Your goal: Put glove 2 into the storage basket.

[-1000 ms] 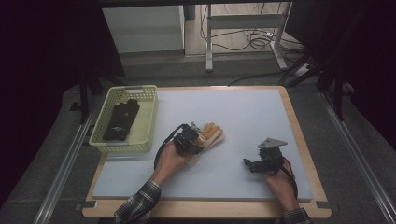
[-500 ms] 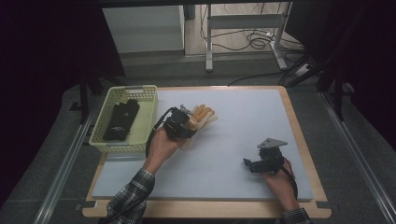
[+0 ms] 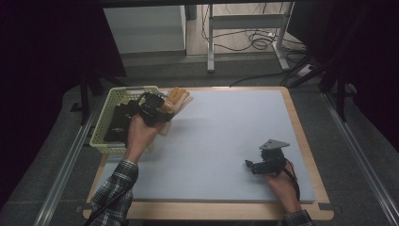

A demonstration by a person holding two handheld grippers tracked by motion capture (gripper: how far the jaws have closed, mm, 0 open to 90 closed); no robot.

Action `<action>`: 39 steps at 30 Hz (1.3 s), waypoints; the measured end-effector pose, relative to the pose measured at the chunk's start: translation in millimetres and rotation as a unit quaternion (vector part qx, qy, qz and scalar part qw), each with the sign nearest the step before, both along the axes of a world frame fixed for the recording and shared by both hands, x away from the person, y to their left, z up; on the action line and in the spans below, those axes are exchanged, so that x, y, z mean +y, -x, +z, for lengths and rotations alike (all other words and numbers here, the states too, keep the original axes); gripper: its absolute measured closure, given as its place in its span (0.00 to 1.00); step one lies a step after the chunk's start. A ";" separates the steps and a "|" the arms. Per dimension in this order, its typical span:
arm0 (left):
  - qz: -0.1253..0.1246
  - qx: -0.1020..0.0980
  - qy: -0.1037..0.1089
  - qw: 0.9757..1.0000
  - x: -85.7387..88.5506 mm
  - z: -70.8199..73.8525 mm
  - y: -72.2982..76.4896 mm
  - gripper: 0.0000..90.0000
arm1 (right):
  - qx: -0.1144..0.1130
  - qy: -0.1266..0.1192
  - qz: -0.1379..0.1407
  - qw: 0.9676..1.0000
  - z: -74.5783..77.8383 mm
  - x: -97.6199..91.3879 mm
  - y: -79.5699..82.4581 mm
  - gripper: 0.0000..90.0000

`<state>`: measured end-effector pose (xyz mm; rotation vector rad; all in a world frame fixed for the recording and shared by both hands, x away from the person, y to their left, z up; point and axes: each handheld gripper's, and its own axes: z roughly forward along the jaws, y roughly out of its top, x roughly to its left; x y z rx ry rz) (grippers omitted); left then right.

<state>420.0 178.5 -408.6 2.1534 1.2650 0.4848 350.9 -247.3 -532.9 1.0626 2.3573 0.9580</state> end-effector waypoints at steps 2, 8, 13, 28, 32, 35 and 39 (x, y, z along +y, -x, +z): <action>0.013 -0.002 0.000 1.000 12.3 2.4 -1.0 0.67 | 0.000 0.000 0.000 1.000 0.0 0.0 0.0 0.10; 0.058 -0.008 -0.002 0.998 47.7 3.7 -1.2 0.66 | 0.000 0.000 0.000 1.000 0.0 0.0 0.0 0.10; 0.094 -0.004 -0.001 0.996 76.8 -3.2 -3.5 0.66 | 0.000 0.000 0.000 1.000 0.0 0.0 0.0 0.11; 0.135 0.037 -0.016 0.990 108.3 -47.2 -32.2 0.64 | 0.000 -0.001 -0.001 1.000 0.0 0.2 0.1 0.10; 0.135 0.049 -0.025 0.989 104.1 -55.6 -40.6 0.64 | 0.000 0.000 0.000 1.000 0.0 0.1 0.0 0.11; 0.135 0.070 -0.039 0.988 97.1 -68.9 -51.1 0.63 | 0.000 0.000 0.000 1.000 0.0 0.0 0.0 0.10; 0.135 0.094 -0.052 0.985 90.8 -83.2 -60.9 0.62 | 0.000 0.000 0.000 1.000 -0.1 0.0 0.0 0.11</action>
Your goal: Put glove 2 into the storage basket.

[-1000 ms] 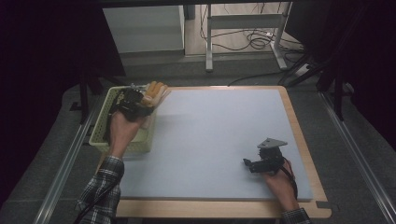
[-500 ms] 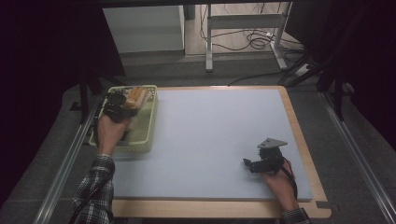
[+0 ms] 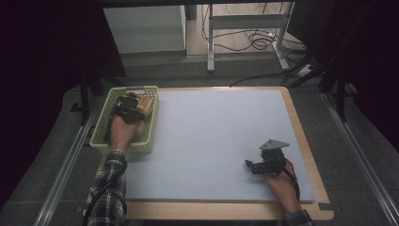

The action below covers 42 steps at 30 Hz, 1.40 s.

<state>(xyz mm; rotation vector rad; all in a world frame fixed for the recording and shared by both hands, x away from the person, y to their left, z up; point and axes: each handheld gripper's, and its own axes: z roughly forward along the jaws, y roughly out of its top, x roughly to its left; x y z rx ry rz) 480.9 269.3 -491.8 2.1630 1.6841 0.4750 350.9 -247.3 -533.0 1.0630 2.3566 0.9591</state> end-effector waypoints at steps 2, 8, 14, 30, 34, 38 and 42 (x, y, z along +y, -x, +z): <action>-0.005 0.009 0.004 1.000 -2.7 -6.5 -3.8 0.62 | 0.000 0.000 0.000 1.000 0.0 0.0 0.0 0.10; -0.017 0.044 -0.011 0.999 -12.8 -18.0 -12.0 0.53 | 0.001 -0.001 -0.001 1.000 0.1 0.0 0.0 0.10; 0.006 0.049 -0.029 0.998 -3.6 -15.5 -11.8 0.17 | 0.000 0.000 0.000 1.000 0.0 -0.1 -0.1 0.10; -0.026 -0.007 0.068 0.997 26.8 16.8 16.4 0.08 | 0.000 0.000 0.000 1.000 0.0 0.0 0.0 0.11; -0.029 0.027 0.067 0.997 28.9 6.4 15.2 0.35 | 0.000 0.000 0.000 1.000 0.0 0.0 0.0 0.10; -0.028 0.049 0.084 0.995 27.0 -1.7 10.7 0.51 | 0.000 0.000 0.000 1.000 0.0 0.0 0.0 0.10; -0.040 0.072 0.107 0.991 15.7 -8.0 3.1 0.55 | 0.000 0.000 0.000 1.000 0.0 -0.1 0.0 0.11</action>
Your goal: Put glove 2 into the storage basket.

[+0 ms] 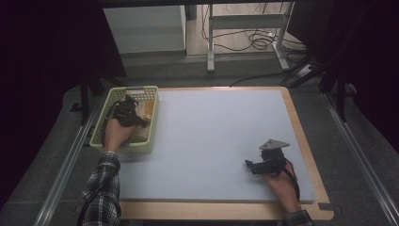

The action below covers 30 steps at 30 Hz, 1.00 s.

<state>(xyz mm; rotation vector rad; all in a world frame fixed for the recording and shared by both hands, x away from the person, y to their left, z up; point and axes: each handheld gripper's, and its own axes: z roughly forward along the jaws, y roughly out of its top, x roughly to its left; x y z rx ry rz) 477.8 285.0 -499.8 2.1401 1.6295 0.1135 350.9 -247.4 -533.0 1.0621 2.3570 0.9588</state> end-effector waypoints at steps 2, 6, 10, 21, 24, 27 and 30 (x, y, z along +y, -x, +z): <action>0.001 0.000 -0.006 1.000 -4.3 -0.8 -1.2 0.55 | 0.000 0.000 0.000 1.000 0.0 0.1 0.1 0.10; 0.003 -0.014 -0.016 1.000 -1.8 1.8 -0.3 0.49 | 0.000 -0.001 -0.001 1.000 0.1 0.2 0.3 0.11; 0.010 -0.038 -0.031 0.999 1.7 4.5 2.5 0.36 | 0.000 -0.001 -0.001 1.000 0.1 0.2 0.2 0.10; 0.024 -0.082 -0.043 0.995 7.2 15.0 10.2 0.11 | 0.000 0.000 -0.001 1.000 0.1 0.2 0.2 0.11; 0.023 -0.101 -0.040 0.994 8.7 22.4 15.6 0.08 | 0.000 0.000 -0.001 1.000 0.1 0.3 0.2 0.11; 0.018 -0.105 -0.040 0.994 9.1 24.9 18.3 0.06 | 0.000 0.000 -0.001 1.000 0.1 0.3 0.2 0.11; 0.011 -0.111 -0.043 0.993 10.1 27.4 22.1 0.05 | 0.000 0.000 -0.001 1.000 0.0 0.3 0.3 0.10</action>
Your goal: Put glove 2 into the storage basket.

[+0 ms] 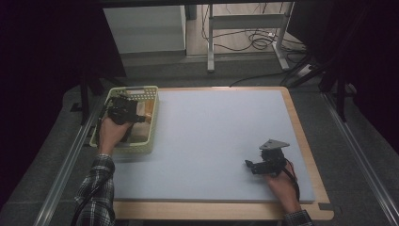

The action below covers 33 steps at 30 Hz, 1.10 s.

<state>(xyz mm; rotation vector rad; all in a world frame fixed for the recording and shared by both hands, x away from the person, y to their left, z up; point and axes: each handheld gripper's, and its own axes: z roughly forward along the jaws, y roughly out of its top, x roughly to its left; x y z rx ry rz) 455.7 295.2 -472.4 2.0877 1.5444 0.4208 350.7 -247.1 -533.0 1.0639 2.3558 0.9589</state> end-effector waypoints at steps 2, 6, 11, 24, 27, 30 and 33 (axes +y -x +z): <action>-0.003 -0.005 -0.004 1.000 1.9 1.6 3.0 0.04 | 0.000 0.000 0.000 1.000 0.0 -0.1 0.0 0.10; -0.007 -0.011 -0.001 1.000 3.6 3.0 6.8 0.04 | 0.000 0.000 0.000 1.000 0.0 0.0 0.0 0.11; -0.021 -0.022 0.000 1.000 3.2 6.2 14.7 0.03 | 0.000 0.000 0.000 1.000 0.0 0.1 0.1 0.10; -0.063 -0.060 0.020 0.996 -10.4 19.6 40.5 0.02 | -0.001 0.001 0.000 1.000 0.1 0.2 0.1 0.10; -0.079 -0.071 0.026 0.994 -19.3 23.6 48.4 0.02 | 0.000 0.002 0.000 1.000 0.3 0.1 0.2 0.10; -0.095 -0.077 0.033 0.992 -28.1 25.7 55.5 0.02 | 0.000 0.002 0.000 1.000 0.4 0.1 0.3 0.10; -0.112 -0.085 0.034 0.990 -39.6 26.1 62.5 0.02 | 0.000 0.002 0.000 1.000 0.4 0.1 0.2 0.10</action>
